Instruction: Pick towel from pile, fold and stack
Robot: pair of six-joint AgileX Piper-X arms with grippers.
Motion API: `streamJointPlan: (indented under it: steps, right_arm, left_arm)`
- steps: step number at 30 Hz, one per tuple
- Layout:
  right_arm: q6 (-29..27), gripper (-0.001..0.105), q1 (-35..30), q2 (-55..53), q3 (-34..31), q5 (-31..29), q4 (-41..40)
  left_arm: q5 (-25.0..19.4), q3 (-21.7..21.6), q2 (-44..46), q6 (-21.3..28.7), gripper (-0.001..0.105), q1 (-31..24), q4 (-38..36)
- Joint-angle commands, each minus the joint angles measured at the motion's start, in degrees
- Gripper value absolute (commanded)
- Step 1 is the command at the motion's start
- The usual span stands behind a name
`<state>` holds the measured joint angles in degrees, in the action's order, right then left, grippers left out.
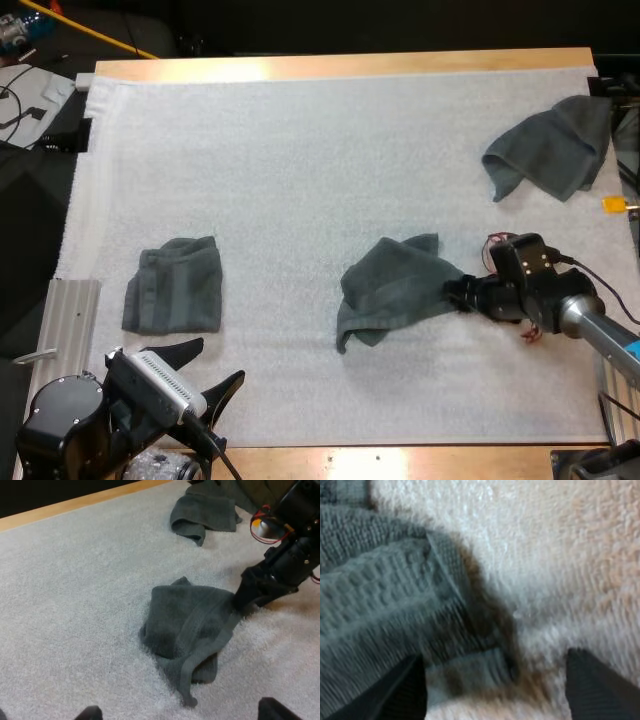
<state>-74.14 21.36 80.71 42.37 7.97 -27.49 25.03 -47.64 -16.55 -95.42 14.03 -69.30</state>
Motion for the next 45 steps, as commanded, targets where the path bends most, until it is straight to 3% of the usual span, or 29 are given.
streamJointPlan:
  steps: [1, 9, 11, 14, 15, 21, 30, 37, 45]
  right_arm:
    - [1.0, 0.059, -0.2, 2.2, 0.2, 1.7, 1.8]
    - [2.0, 0.024, 0.0, 3.9, 0.3, 3.2, 2.9]
    - [1.7, 0.028, 0.0, 3.0, 0.5, 2.1, 3.8]
    - [1.5, 0.004, 0.0, 3.0, 0.7, 3.1, 4.0]
    - [1.5, 0.0, 0.0, 2.9, 0.8, 3.3, 4.0]
    - [-1.0, 0.0, 0.1, -1.1, 0.7, 2.4, -0.9]
    - [-8.8, 0.0, 0.1, -9.6, 0.8, -3.1, -16.0]
    - [-8.7, 0.001, -0.3, -10.4, 0.7, -4.5, -17.7]
    - [-9.5, 0.001, -0.3, -11.0, 0.7, -5.7, -22.1]
  left_arm:
    - [0.3, -0.3, 0.0, -0.3, 0.06, 0.2, -0.1]
    - [0.6, -0.4, -0.2, -0.5, 0.06, 0.1, -0.2]
    - [0.7, -0.3, 0.1, -0.3, 0.06, 0.2, 0.2]
    - [0.8, -0.4, 0.0, -0.3, 0.06, 0.1, 0.0]
    - [0.7, -0.4, 0.0, -0.3, 0.06, 0.1, -0.2]
    - [1.0, 0.1, -0.2, 0.0, 0.06, 0.3, -0.9]
    - [7.5, 3.0, -5.6, 0.4, 0.06, 0.2, -0.4]
    - [7.5, 3.6, -9.8, 1.2, 0.06, 1.0, -0.4]
    - [8.5, 5.6, -18.4, 0.7, 0.059, 7.7, 3.5]
